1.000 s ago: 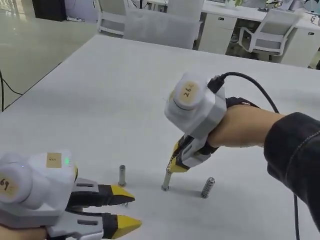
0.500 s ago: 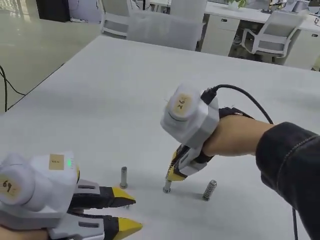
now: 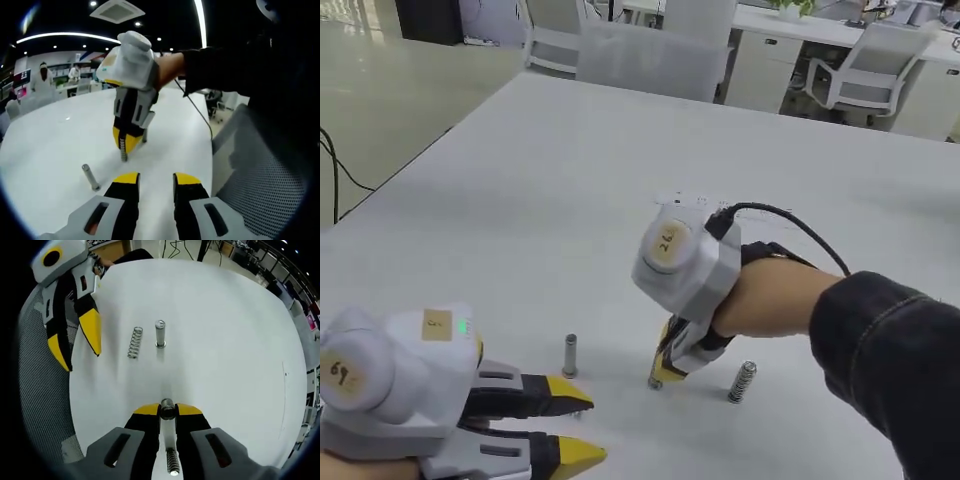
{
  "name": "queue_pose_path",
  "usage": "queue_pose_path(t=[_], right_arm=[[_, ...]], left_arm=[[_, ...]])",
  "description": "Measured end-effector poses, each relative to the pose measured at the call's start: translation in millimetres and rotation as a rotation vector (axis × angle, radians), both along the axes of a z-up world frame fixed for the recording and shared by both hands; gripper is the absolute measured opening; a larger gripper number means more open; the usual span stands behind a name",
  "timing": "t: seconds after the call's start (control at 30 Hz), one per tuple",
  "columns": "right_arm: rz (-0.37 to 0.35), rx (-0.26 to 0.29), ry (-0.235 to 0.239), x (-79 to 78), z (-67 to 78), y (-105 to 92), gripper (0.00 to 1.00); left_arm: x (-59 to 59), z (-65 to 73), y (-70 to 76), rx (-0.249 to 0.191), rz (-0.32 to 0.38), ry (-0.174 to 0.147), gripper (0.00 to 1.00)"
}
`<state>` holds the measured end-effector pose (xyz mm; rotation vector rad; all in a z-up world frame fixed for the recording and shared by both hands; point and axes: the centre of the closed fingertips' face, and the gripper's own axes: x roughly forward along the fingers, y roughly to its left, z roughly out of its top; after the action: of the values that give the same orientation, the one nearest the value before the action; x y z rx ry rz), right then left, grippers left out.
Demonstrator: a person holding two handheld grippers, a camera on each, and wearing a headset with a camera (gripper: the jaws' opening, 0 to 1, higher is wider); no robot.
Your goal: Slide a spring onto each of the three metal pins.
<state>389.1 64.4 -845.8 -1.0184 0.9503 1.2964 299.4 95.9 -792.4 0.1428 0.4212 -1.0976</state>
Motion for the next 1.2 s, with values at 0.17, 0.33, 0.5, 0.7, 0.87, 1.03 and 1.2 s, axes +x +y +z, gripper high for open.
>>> queue_pose_path(t=[0.17, 0.33, 0.5, 0.7, 0.87, 1.03, 1.2], right_arm=[[-0.002, -0.008, 0.001, 0.1, -6.3, -1.6, 0.09], [-0.002, -0.005, 0.005, -1.3, -6.4, -1.9, 0.09], [-0.002, 0.002, 0.004, -2.7, -5.2, -3.0, 0.12], [-0.005, 0.017, -0.014, -1.7, 2.0, -4.3, 0.17], [-0.006, 0.033, -0.040, -1.1, 14.4, -3.1, 0.19], [0.000, 0.053, -0.066, -1.5, 27.1, 0.2, 0.20], [0.017, 0.081, -0.086, -6.6, 40.7, 7.5, 0.20]], left_arm=[[0.1, -0.2, 0.4, 0.000, 0.002, 0.000, 0.19], [-0.5, -0.6, 0.4, 0.003, 0.001, 0.000, 0.19], [-0.9, -1.1, 0.8, 0.004, 0.000, 0.001, 0.19], [-2.1, -2.3, 0.3, 0.007, -0.002, 0.005, 0.19], [-3.1, -2.9, -0.3, 0.009, -0.006, 0.006, 0.19], [-3.3, -2.9, -0.4, 0.009, -0.007, 0.007, 0.19], [-3.9, -3.3, -0.2, 0.012, -0.009, 0.007, 0.19]])
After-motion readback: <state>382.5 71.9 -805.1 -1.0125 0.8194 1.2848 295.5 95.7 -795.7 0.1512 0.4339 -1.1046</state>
